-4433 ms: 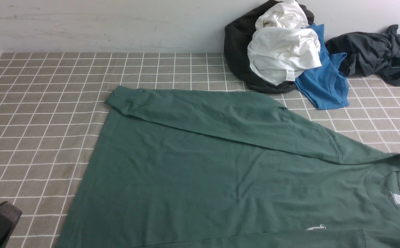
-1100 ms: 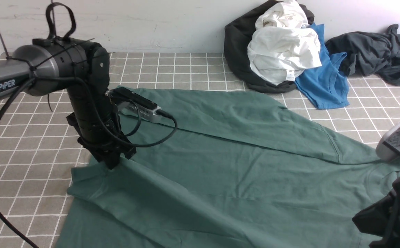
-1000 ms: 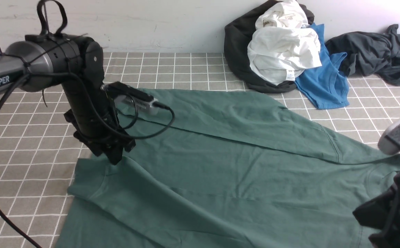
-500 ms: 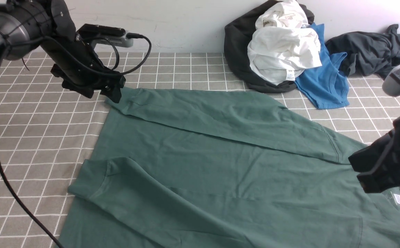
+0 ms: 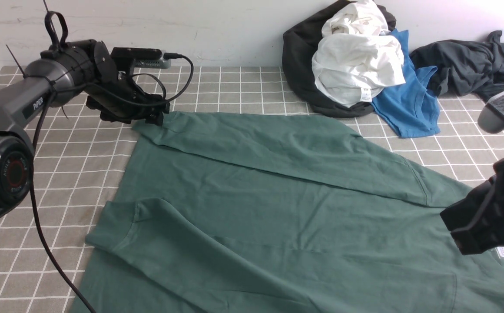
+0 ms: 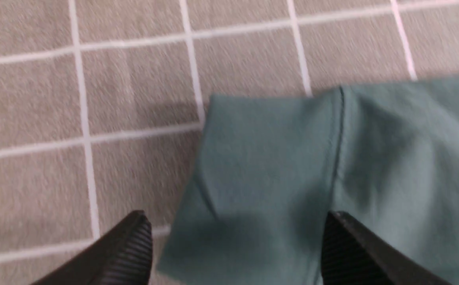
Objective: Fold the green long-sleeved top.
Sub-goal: Use the left arm to clamp the cuff farthest from it
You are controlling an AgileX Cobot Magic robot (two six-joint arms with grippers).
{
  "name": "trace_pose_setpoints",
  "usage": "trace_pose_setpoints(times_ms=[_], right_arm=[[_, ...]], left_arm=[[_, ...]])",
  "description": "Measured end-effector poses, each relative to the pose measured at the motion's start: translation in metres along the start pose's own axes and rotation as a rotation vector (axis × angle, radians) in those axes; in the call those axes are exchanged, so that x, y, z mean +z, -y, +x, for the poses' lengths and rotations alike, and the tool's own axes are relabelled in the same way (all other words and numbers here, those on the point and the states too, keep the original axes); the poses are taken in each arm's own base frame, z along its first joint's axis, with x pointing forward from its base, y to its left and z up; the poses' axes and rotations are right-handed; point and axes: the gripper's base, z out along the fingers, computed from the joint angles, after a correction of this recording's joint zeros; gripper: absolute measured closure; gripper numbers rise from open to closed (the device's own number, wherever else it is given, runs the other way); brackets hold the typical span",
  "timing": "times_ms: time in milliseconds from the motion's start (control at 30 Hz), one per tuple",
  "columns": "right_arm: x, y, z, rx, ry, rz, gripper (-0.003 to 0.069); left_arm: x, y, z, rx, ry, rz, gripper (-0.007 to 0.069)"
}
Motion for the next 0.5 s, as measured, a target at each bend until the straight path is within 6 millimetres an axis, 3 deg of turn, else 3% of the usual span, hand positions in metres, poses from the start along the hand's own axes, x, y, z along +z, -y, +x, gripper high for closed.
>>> trace_pose_setpoints(times_ms=[233,333,367,500], right_arm=[[0.000,0.000,0.000,-0.002,-0.005,0.002,0.0673],[0.000,0.000,0.000,-0.004,-0.005,0.004,0.0673],[0.000,0.000,0.000,-0.004,-0.005,0.004,0.0673],[0.000,0.000,0.001,-0.005,-0.009,0.003,0.0673]], left_arm=[[0.014,-0.003,0.006,-0.018,0.004,-0.004,0.0130],[0.013,-0.003,0.005,-0.024,0.006,-0.002,0.0246],[0.013,-0.003,0.005,-0.024,0.005,-0.002,0.0254],[0.001,-0.001,-0.001,-0.018,0.013,0.000,0.0433]])
